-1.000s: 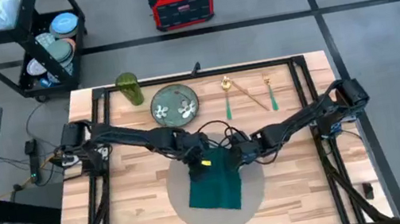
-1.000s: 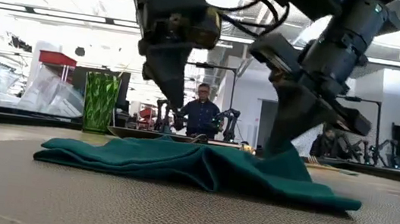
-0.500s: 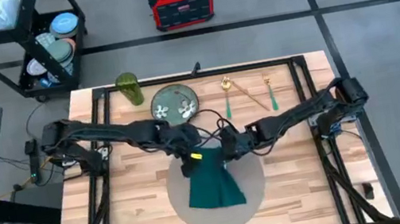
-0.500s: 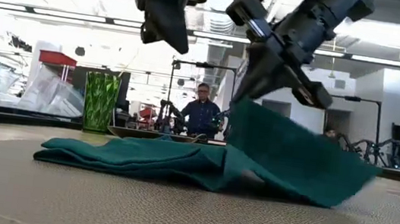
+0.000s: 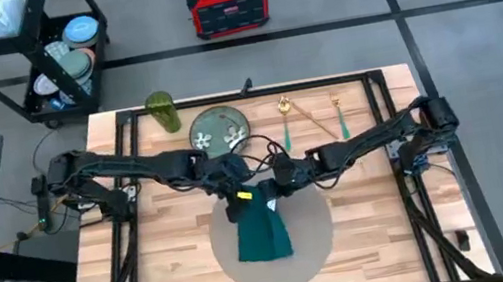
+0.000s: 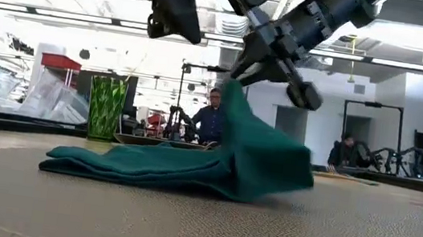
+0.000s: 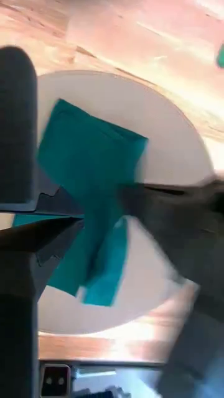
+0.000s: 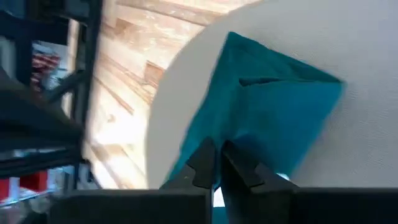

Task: Set table place
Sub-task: Fold the green napkin

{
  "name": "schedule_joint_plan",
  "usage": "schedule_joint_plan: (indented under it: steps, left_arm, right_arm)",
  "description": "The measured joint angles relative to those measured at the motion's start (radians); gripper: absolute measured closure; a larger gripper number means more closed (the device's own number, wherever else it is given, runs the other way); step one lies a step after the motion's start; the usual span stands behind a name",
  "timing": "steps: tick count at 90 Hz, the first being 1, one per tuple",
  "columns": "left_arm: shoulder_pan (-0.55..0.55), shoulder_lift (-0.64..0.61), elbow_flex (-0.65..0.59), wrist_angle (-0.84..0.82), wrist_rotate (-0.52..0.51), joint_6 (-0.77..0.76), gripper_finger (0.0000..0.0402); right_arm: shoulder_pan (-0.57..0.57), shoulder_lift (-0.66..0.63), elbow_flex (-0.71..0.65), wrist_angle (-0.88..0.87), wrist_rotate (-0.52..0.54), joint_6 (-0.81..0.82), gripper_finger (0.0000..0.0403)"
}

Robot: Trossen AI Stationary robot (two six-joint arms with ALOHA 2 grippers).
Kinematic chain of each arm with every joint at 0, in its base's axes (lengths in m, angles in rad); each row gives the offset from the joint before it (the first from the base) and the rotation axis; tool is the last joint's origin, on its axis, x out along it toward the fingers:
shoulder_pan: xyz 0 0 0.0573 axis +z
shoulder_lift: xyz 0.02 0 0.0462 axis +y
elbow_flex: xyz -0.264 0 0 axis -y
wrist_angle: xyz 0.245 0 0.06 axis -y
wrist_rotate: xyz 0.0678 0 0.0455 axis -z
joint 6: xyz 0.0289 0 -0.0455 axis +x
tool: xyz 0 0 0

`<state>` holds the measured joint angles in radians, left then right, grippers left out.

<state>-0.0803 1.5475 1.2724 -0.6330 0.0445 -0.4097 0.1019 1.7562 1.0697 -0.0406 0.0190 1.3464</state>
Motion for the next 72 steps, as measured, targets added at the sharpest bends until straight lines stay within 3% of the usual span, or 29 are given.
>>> schedule_joint_plan:
  steps: [13,26,43,72]
  left_arm:
    - [-0.005,0.000,-0.003,-0.012,0.009,-0.007,0.0401]
    - [-0.012,-0.001,-0.005,-0.095,0.031,-0.006,0.0401]
    - [-0.020,-0.003,-0.002,-0.145,-0.009,0.000,0.0401]
    - [-0.076,0.002,0.000,-0.092,-0.035,-0.048,0.0401]
  right_arm:
    - [0.008,0.160,0.024,0.240,-0.113,0.041,0.0403]
    - [0.009,0.255,0.114,0.269,-0.177,0.027,0.0403]
    - [-0.025,0.255,0.136,0.249,-0.172,0.000,0.0403]
    - [-0.069,0.238,0.141,0.202,-0.163,0.012,0.0403]
